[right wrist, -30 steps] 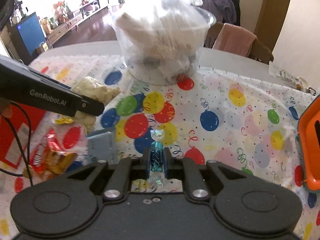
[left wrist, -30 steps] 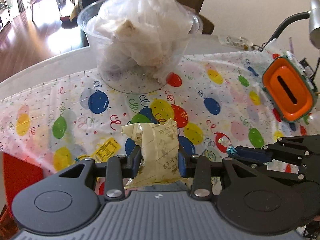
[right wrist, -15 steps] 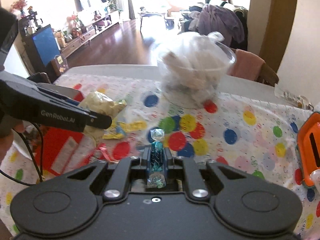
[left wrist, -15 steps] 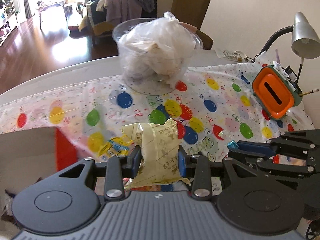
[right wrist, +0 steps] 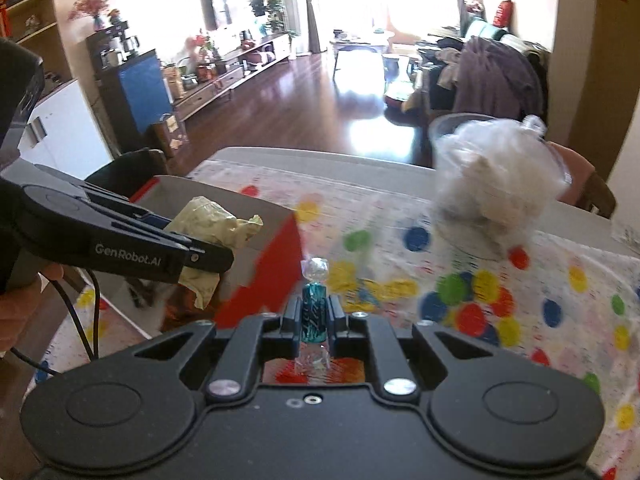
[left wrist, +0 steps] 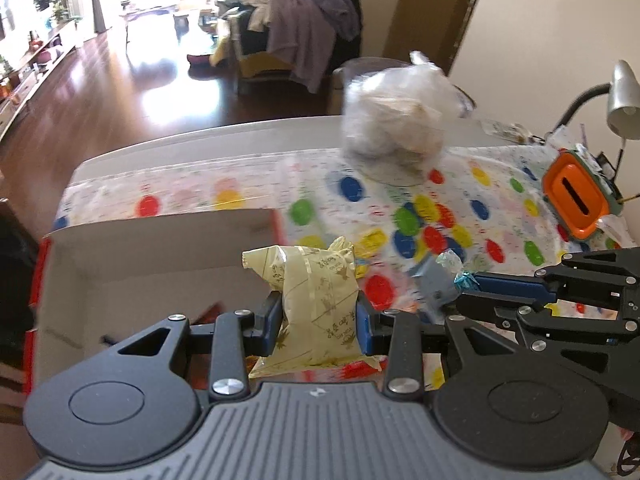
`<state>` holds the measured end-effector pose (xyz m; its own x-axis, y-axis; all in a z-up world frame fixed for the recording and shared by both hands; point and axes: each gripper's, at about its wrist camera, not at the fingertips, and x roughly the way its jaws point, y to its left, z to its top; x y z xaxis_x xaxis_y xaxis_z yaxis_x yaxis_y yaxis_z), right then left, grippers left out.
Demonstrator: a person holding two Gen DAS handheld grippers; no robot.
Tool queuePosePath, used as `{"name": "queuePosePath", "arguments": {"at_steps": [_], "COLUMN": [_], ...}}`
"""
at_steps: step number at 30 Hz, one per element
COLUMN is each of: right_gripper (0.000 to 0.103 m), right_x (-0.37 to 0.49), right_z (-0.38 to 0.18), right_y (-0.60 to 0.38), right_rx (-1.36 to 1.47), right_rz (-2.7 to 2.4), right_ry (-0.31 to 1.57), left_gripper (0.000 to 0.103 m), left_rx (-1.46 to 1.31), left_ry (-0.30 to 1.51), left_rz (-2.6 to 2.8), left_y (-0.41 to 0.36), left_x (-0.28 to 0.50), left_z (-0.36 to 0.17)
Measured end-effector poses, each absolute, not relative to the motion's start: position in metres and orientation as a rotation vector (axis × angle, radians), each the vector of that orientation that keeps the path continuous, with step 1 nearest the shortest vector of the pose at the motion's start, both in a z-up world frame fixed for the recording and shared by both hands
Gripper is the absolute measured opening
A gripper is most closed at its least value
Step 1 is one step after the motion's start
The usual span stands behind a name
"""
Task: Organize snacks
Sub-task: 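Carry the pale packet and teal candy into the red box and release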
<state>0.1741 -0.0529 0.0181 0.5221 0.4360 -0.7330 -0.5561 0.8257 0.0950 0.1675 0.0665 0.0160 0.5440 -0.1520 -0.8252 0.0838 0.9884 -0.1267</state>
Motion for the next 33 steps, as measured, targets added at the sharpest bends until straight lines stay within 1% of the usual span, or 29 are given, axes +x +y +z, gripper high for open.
{"name": "queuePosePath", "arguments": {"at_steps": [11, 20, 26, 33], "right_gripper": [0.011, 0.011, 0.011, 0.011], "right_x": [0.174, 0.191, 0.195, 0.199], "right_z": [0.009, -0.027, -0.05, -0.069], "right_y": [0.039, 0.096, 0.124, 0.144], "right_rx": [-0.169, -0.167, -0.169, -0.216], "right_rz": [0.656, 0.646, 0.646, 0.635], "right_ry": [0.842, 0.923, 0.98, 1.02], "left_gripper": [0.036, 0.036, 0.036, 0.036], "left_rx": [-0.083, -0.09, -0.053, 0.011], "left_ry": [0.994, 1.059, 1.091, 1.133], "left_rz": [-0.036, 0.042, 0.065, 0.034], "left_y": [0.156, 0.216, 0.231, 0.222], "left_x": [0.146, 0.153, 0.163, 0.175], "left_z": [0.014, -0.021, -0.044, -0.064]}}
